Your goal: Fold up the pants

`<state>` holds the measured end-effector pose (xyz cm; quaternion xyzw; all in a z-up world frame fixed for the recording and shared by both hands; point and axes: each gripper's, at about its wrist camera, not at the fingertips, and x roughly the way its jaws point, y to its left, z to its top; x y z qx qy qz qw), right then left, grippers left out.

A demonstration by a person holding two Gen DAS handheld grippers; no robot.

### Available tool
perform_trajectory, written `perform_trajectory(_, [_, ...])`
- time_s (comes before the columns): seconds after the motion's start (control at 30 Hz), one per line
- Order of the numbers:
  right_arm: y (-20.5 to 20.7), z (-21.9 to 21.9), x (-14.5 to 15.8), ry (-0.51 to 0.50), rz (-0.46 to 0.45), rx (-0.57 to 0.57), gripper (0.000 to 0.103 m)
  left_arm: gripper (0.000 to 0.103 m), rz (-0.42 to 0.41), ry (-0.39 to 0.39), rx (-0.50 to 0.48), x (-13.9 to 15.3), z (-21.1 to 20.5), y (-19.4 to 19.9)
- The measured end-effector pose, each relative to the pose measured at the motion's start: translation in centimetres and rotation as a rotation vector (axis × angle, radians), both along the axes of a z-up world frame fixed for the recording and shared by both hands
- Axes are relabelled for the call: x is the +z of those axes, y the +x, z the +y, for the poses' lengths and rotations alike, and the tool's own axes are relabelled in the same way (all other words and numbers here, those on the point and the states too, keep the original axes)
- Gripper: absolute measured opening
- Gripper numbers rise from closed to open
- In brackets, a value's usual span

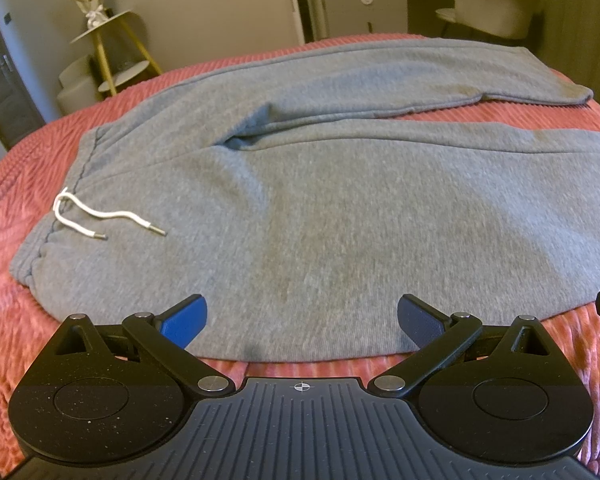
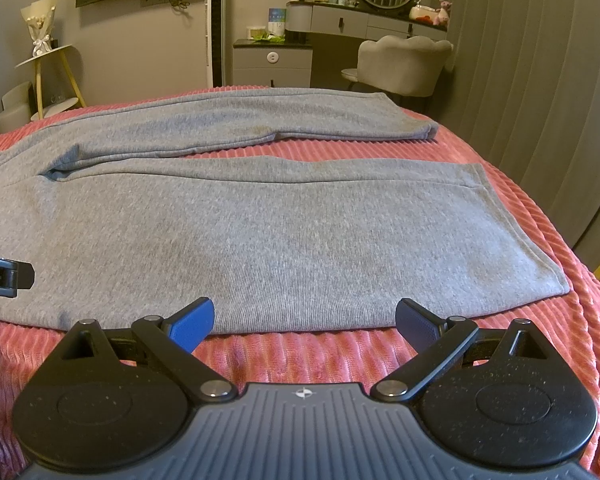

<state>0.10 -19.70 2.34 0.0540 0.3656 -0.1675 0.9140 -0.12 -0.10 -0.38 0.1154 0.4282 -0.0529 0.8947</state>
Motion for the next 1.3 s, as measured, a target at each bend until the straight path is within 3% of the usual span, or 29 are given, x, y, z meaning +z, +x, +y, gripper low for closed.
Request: perform_trajectory(1.3, [0.29,0.12,-0.25,0.004,0.015,0.007,0.097,0.103,0.020,0.004,-0.009,-0.27,-0.01,0.22])
